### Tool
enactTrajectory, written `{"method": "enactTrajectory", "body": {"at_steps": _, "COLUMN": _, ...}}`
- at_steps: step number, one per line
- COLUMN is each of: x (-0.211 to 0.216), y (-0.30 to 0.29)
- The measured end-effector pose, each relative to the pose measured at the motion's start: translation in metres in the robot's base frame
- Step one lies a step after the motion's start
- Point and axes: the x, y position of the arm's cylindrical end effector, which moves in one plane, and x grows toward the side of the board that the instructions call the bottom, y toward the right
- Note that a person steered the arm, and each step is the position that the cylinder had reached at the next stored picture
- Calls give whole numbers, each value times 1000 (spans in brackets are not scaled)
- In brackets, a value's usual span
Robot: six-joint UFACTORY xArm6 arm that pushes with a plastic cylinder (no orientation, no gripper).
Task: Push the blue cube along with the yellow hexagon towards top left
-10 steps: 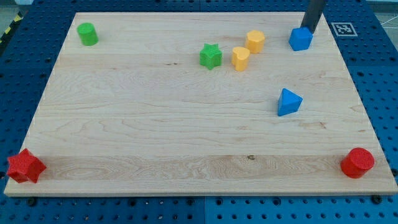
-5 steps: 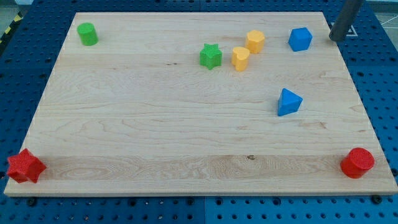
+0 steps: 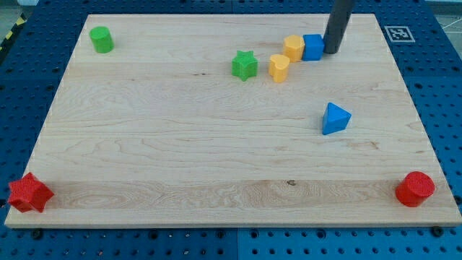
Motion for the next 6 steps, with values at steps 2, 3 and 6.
{"method": "enactTrajectory", "body": {"at_steps": 2, "x": 1, "y": -48}}
{"method": "enactTrajectory", "body": {"at_steps": 3, "x": 3, "y": -70}}
{"method": "enactTrajectory", "body": {"at_steps": 6, "x": 8, "y": -130}}
